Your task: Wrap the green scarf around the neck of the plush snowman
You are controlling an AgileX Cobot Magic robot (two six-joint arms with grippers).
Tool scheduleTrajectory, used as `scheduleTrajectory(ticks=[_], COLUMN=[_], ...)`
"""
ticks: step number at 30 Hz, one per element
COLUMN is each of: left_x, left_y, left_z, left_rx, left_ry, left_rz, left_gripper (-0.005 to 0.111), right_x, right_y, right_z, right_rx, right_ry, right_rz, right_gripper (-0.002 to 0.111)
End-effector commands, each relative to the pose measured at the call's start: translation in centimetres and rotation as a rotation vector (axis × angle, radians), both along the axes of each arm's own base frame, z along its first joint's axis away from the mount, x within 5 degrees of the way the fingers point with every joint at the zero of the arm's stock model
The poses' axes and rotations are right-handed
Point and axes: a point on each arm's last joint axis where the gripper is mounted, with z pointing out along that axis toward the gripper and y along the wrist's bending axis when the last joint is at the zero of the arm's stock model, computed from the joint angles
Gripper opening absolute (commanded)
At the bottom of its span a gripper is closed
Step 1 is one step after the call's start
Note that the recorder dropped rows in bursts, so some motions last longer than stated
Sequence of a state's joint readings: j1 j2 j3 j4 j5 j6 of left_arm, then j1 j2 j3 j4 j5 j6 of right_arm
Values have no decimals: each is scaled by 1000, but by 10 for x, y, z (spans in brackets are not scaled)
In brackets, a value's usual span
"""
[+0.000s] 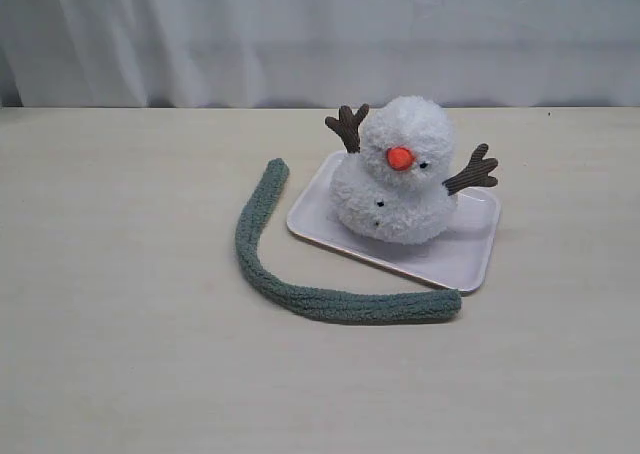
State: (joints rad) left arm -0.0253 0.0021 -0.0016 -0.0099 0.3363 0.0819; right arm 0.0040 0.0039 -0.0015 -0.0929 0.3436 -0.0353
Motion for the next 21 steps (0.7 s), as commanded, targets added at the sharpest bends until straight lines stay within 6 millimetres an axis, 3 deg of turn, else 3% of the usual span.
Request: scheduleTrajectory(ticks=[1,13,14,17,19,21], left_x=[0,0,0,0,0,0], left_y=[0,0,0,0,0,0], left_z=[1,1,1,1,1,1], left_rx=[0,0,0,0,0,0], left_ry=[-14,-14,-14,-14,-14,-14], left_rz=[2,2,2,2,2,2], left_gripper=[0,0,0,0,0,0], right_x=[2,-4,-8,-22,-24,-20], right_y=[1,4,4,6,7,8], right_z=[15,58,65,85,88,107], right_rx=[-11,78,136,575,611,523], right_ry=[-172,-660,-743,-982,-999,-852], right_rz=[10,51,59,219,241,193], right_gripper=[4,4,4,4,4,7])
